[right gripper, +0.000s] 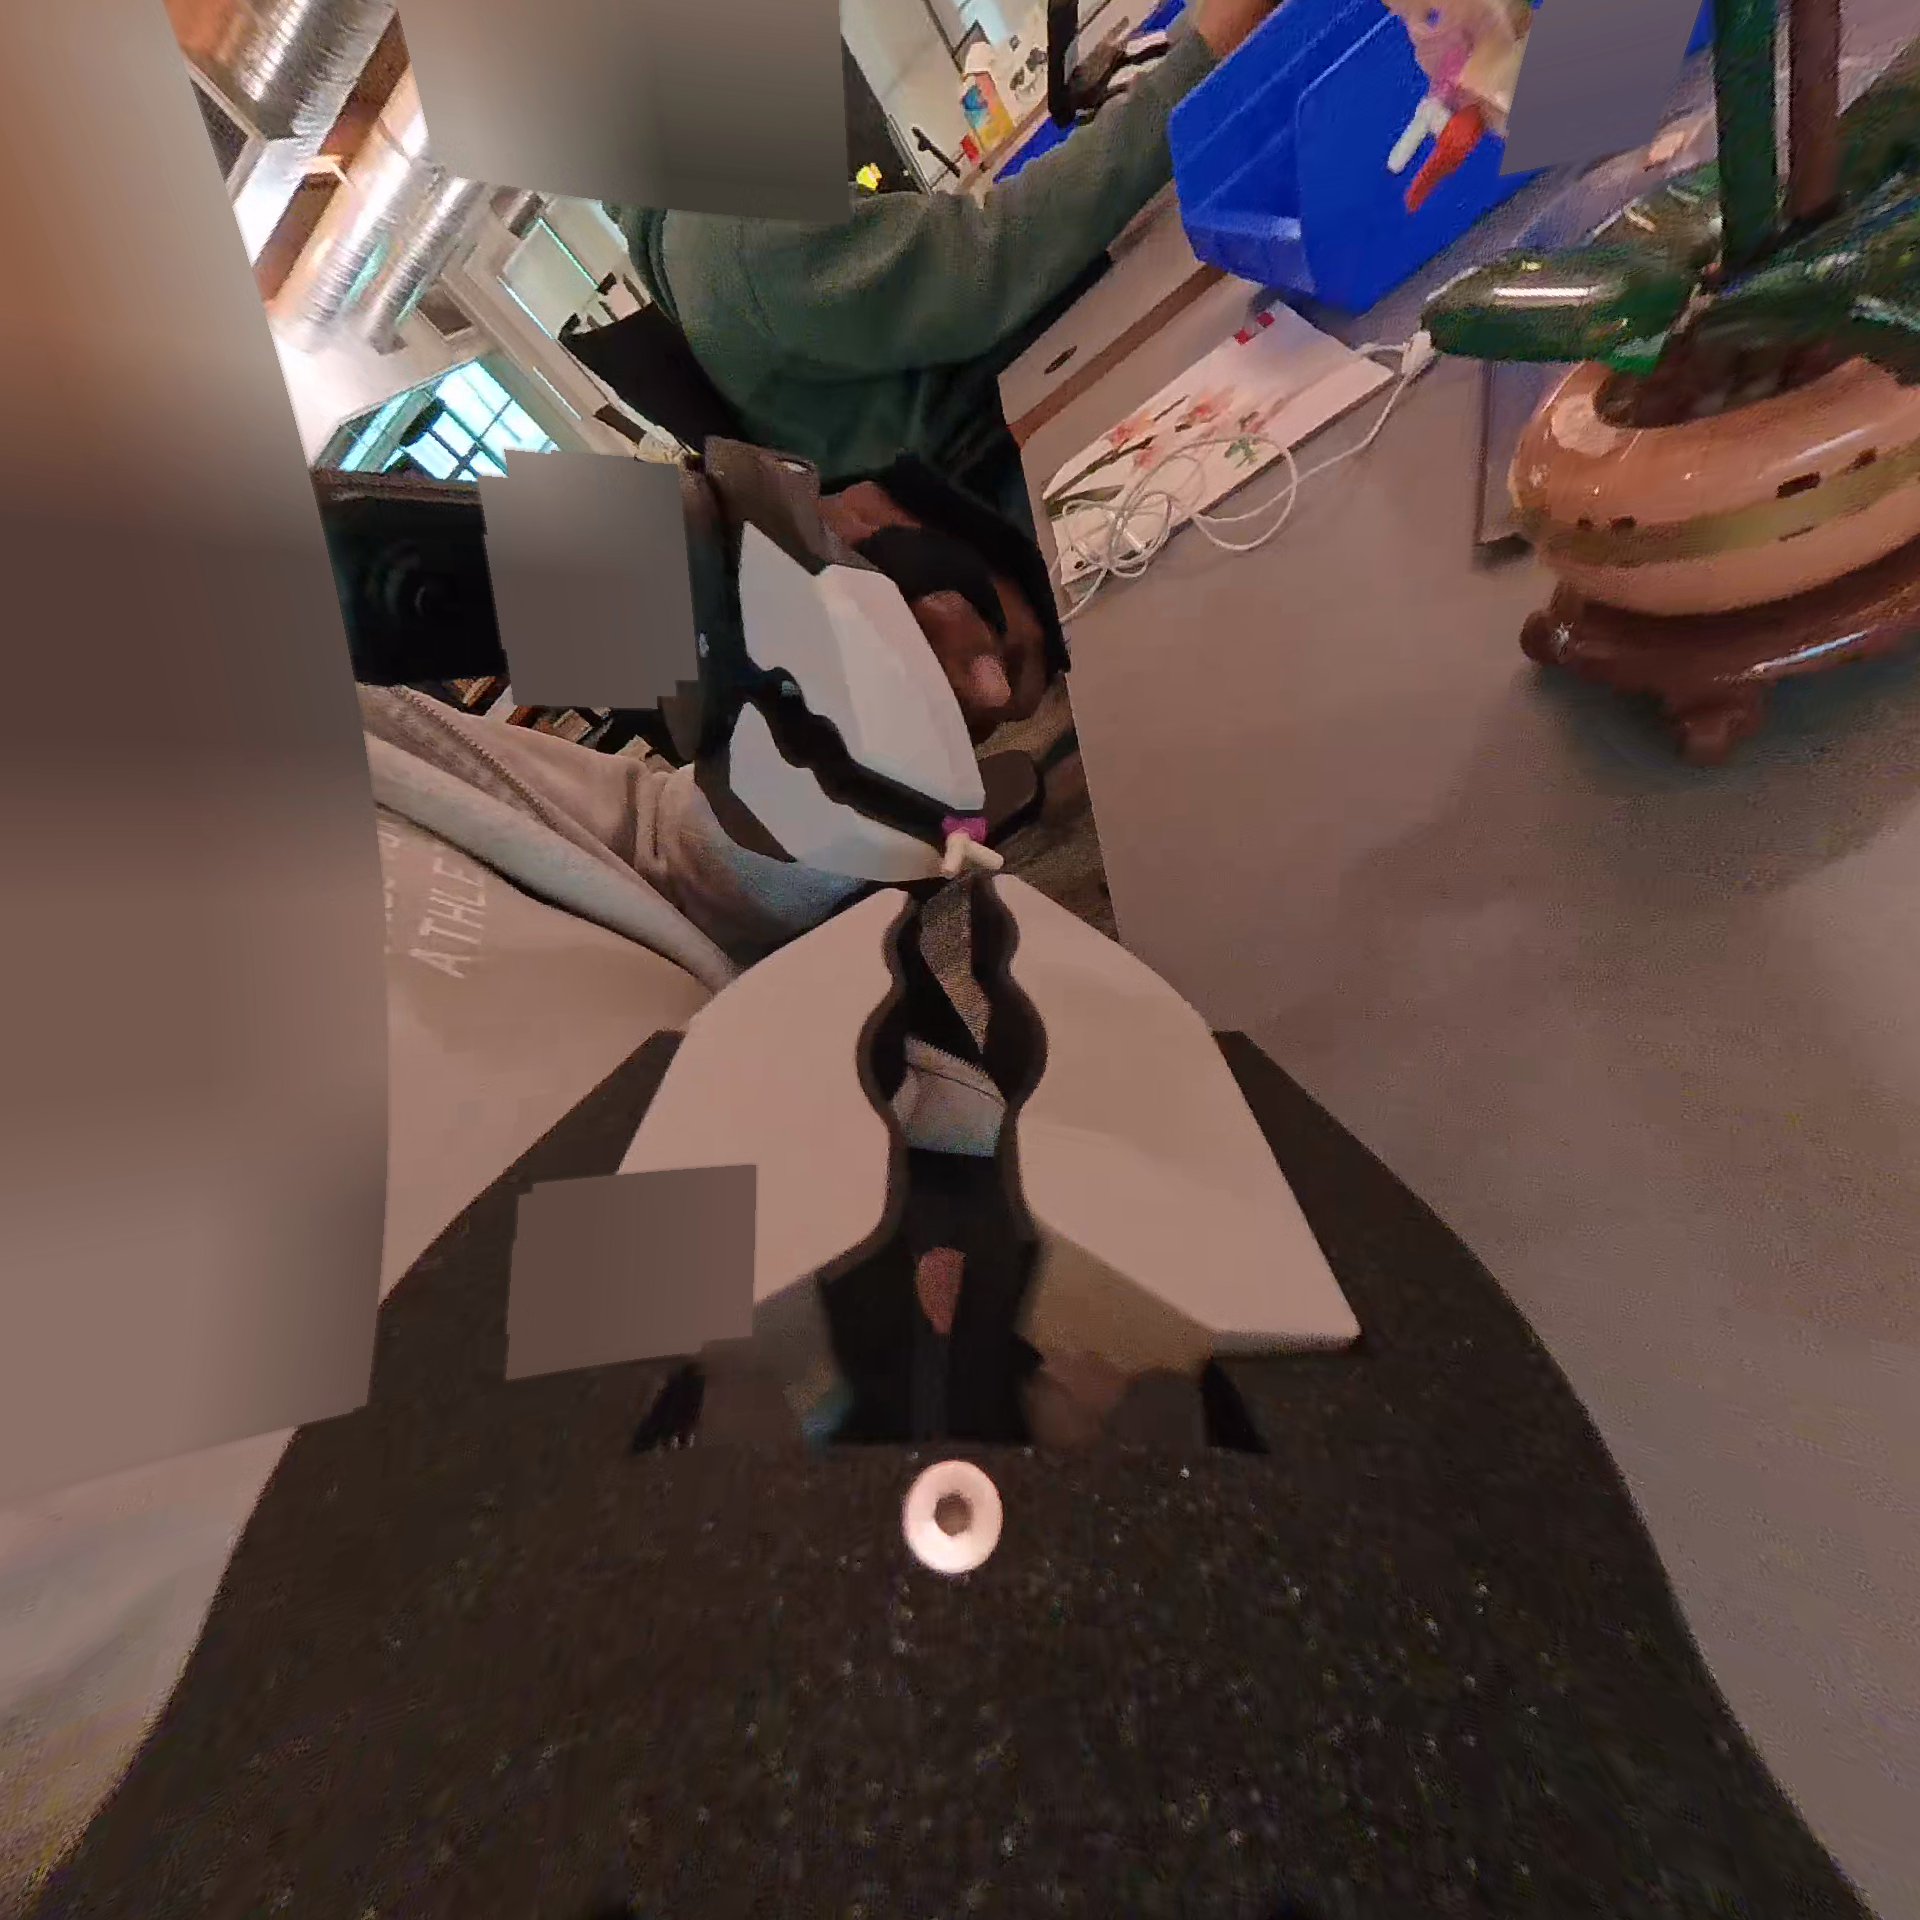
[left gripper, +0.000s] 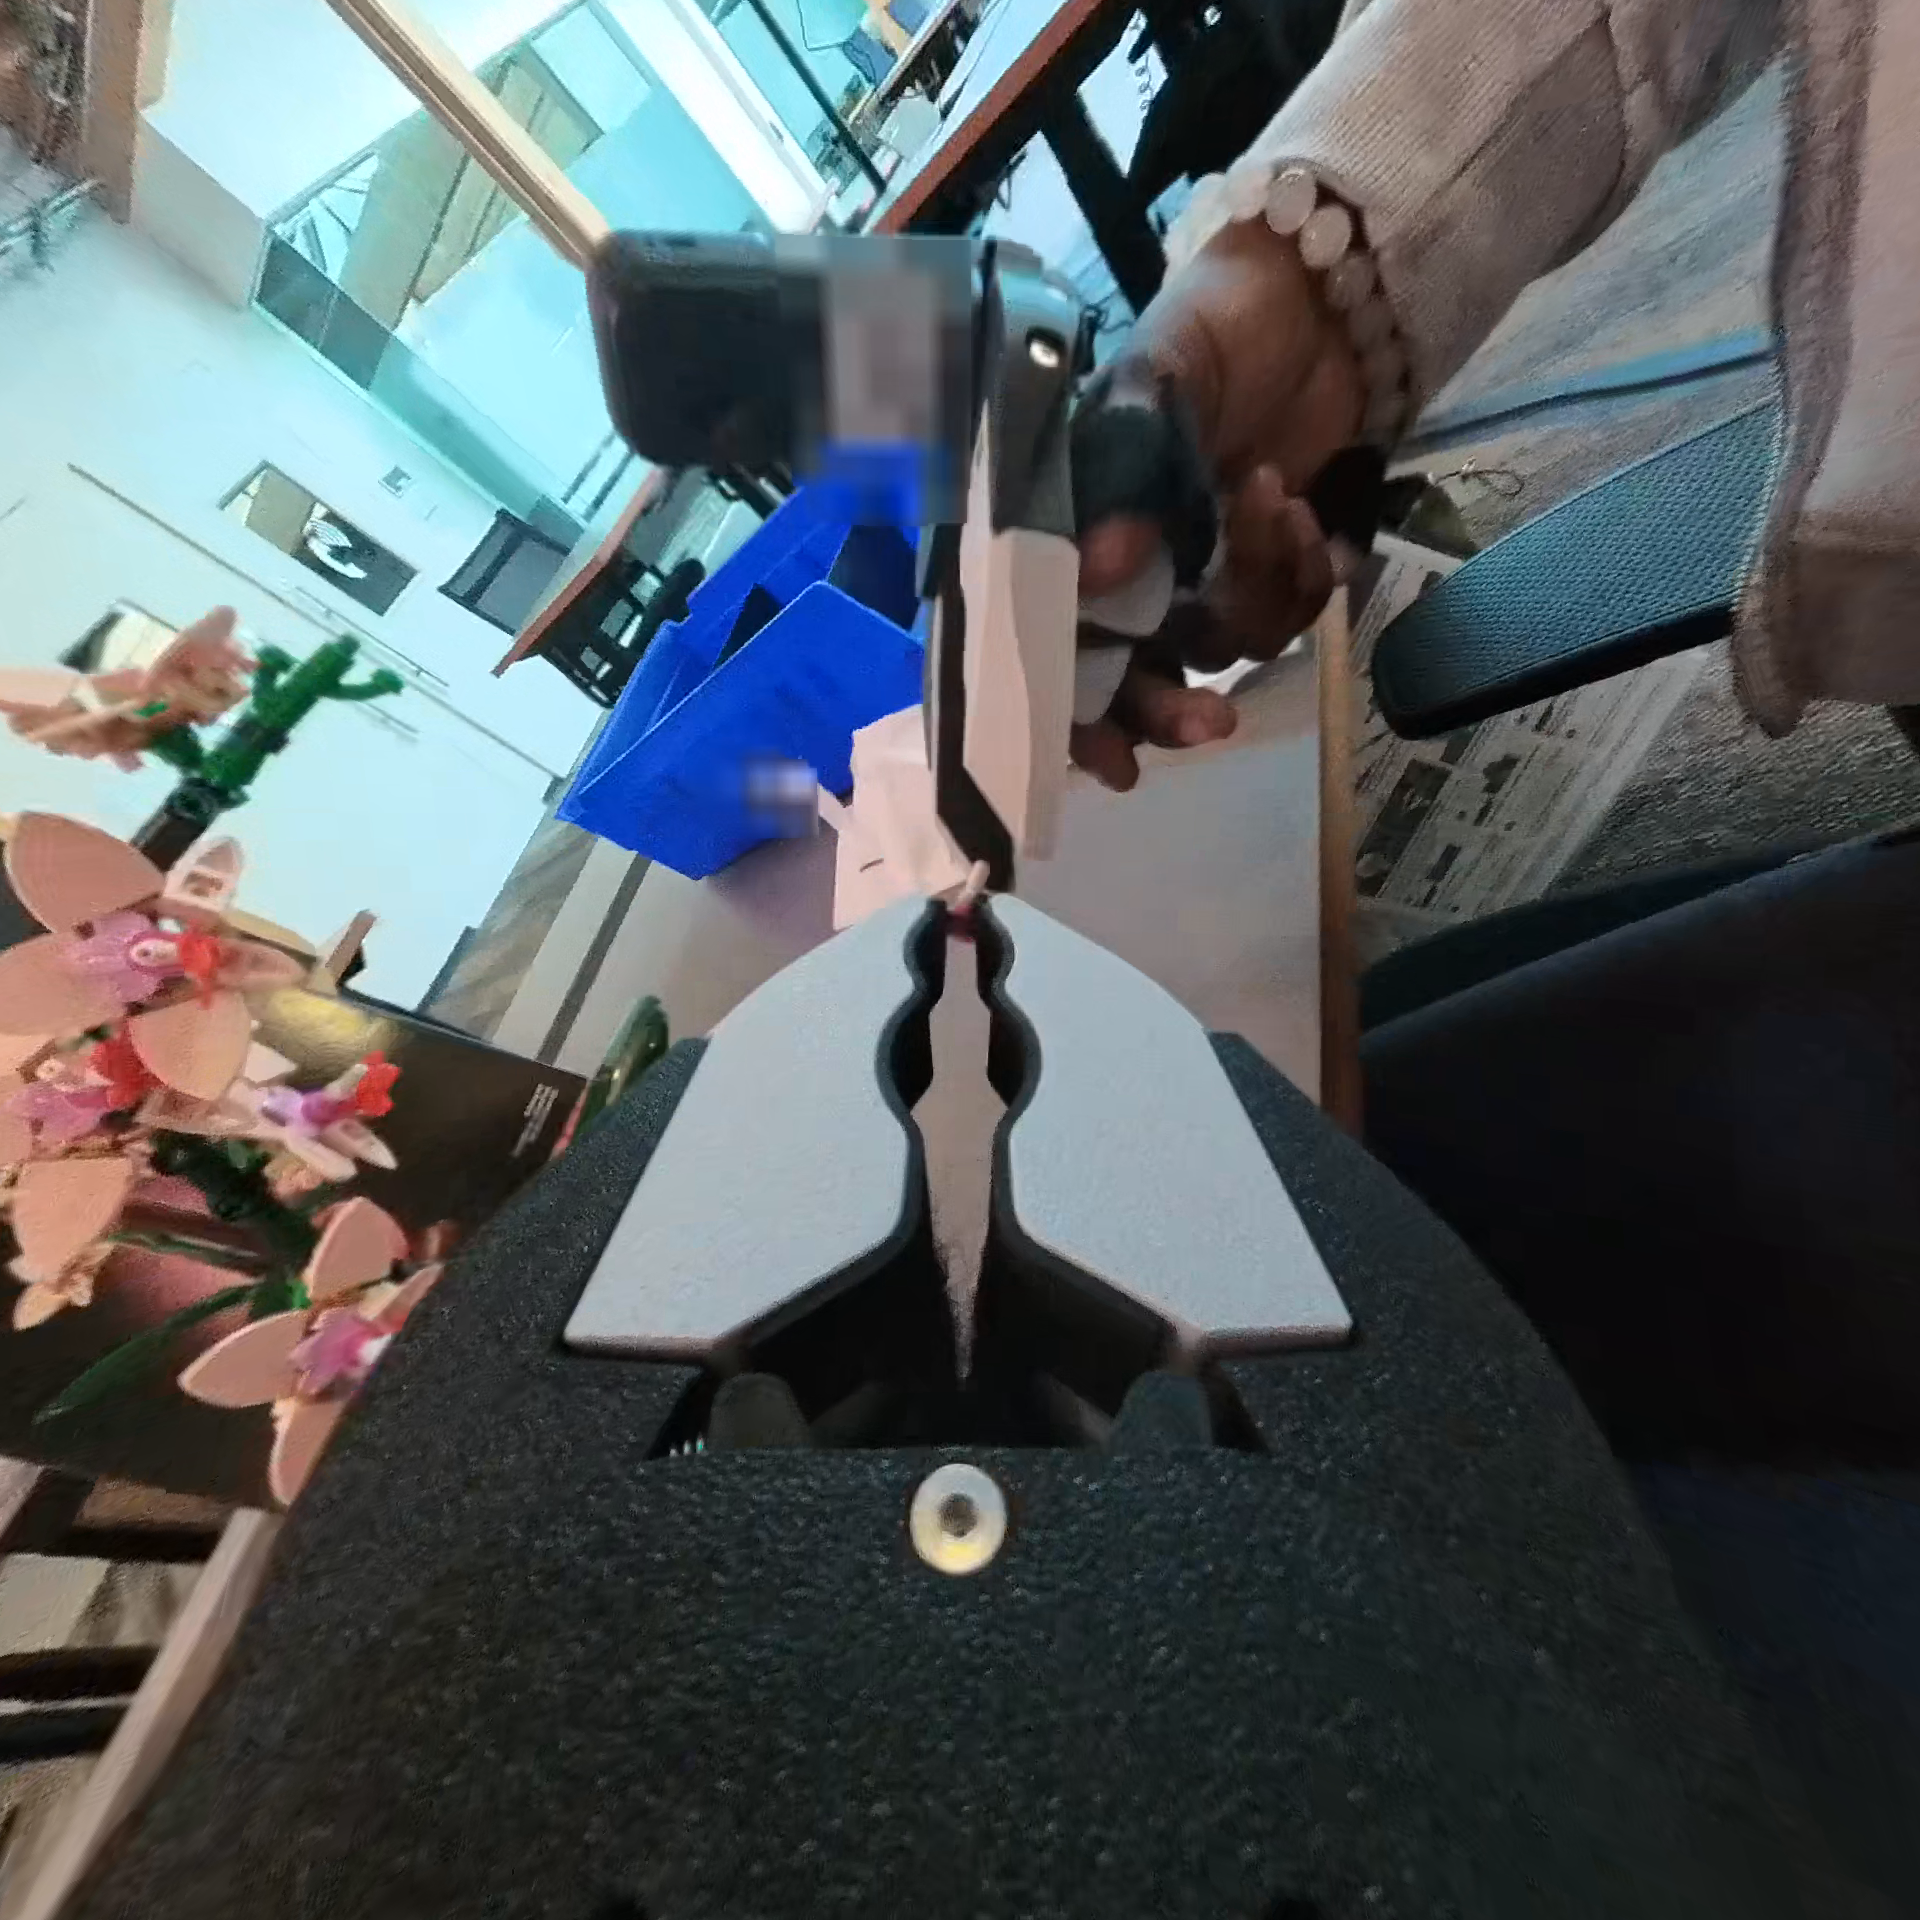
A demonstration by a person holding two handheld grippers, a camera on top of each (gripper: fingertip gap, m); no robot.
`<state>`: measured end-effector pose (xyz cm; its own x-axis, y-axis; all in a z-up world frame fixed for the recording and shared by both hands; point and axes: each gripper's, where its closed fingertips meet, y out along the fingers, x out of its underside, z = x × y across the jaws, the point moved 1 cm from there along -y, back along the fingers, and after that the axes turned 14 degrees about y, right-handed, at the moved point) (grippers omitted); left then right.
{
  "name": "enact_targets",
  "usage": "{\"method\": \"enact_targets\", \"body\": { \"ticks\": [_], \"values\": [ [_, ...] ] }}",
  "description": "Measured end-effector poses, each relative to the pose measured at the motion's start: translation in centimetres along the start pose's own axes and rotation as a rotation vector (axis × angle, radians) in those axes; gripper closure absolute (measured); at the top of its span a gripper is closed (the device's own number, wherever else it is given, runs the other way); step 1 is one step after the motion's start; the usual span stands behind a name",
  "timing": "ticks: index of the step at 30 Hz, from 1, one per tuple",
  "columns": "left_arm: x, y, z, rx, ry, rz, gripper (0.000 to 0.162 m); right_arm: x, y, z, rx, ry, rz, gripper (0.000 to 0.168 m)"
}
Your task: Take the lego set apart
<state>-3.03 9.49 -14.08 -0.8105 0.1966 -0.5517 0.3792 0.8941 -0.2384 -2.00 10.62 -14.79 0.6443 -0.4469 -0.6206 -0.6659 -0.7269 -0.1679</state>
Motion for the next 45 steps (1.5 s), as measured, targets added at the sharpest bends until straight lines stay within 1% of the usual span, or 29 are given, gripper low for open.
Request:
{"method": "enact_targets", "body": {
  "ticks": [1,2,3,4,6,9,11,13,16,18,19,20,22,24,28,31,33,37,45],
  "values": [
    [0.0,-0.1,0.1,0.018,-0.041,0.028,0.157,-0.1,-0.2,-0.1,0.003,-0.017,0.000,0.146],
    [-0.2,-0.2,0.3,0.024,-0.071,0.055,0.157,-0.1,-0.1,-0.1,0.013,-0.037,-0.003,0.138],
    [0.2,0.0,0.1,0.008,-0.083,0.047,0.157,-0.2,0.0,0.0,0.031,-0.069,0.003,0.137],
    [0.8,0.3,0.0,-0.012,-0.082,0.020,0.157,-0.4,0.1,0.3,0.057,-0.104,0.021,0.137],
    [2.1,1.1,-0.7,-0.071,-0.094,0.005,0.157,-1.6,0.2,1.1,0.118,-0.194,0.089,0.146],
    [4.3,2.0,-1.0,-0.080,-0.214,0.046,0.157,-4.4,-0.1,1.8,0.226,-0.389,0.258,0.153],
    [5.0,1.9,-1.4,-0.092,-0.336,0.115,0.157,-5.8,-0.3,1.6,0.308,-0.492,0.385,0.151],
    [5.6,1.2,-2.1,-0.117,-0.436,0.170,0.157,-6.7,-0.8,1.9,0.422,-0.551,0.505,0.148],
    [6.3,0.2,-2.8,-0.151,-0.547,0.253,0.157,-6.7,-0.5,1.5,0.461,-0.665,0.679,0.150],
    [6.7,-0.5,-2.8,-0.159,-0.598,0.300,0.157,-5.9,-0.2,2.5,0.499,-0.739,0.744,0.155],
    [6.6,-0.9,-3.2,-0.171,-0.621,0.346,0.157,-5.3,0.2,3.4,0.514,-0.738,0.721,0.159],
    [6.6,-1.3,-3.4,-0.175,-0.650,0.381,0.157,-5.2,0.4,3.2,0.508,-0.762,0.715,0.163],
    [6.9,-1.6,-3.8,-0.160,-0.700,0.418,0.157,-5.4,0.2,3.1,0.540,-0.798,0.752,0.165],
    [7.3,-1.6,-4.0,-0.156,-0.697,0.416,0.157,-5.6,0.0,3.3,0.541,-0.792,0.764,0.165],
    [7.4,-1.5,-4.1,-0.133,-0.701,0.425,0.157,-5.9,0.2,3.9,0.537,-0.750,0.735,0.168],
    [7.5,-1.4,-4.2,-0.124,-0.696,0.423,0.157,-5.6,0.8,3.8,0.523,-0.772,0.694,0.168],
    [7.6,-1.2,-4.1,-0.108,-0.688,0.418,0.157,-5.6,0.8,3.8,0.535,-0.779,0.691,0.168],
    [7.5,-1.5,-4.1,-0.118,-0.675,0.432,0.157,-5.3,0.8,3.6,0.508,-0.789,0.685,0.168],
    [7.5,-1.6,-4.0,-0.111,-0.661,0.431,0.157,-5.0,1.3,4.0,0.574,-0.819,0.637,0.168]
  ]
}}
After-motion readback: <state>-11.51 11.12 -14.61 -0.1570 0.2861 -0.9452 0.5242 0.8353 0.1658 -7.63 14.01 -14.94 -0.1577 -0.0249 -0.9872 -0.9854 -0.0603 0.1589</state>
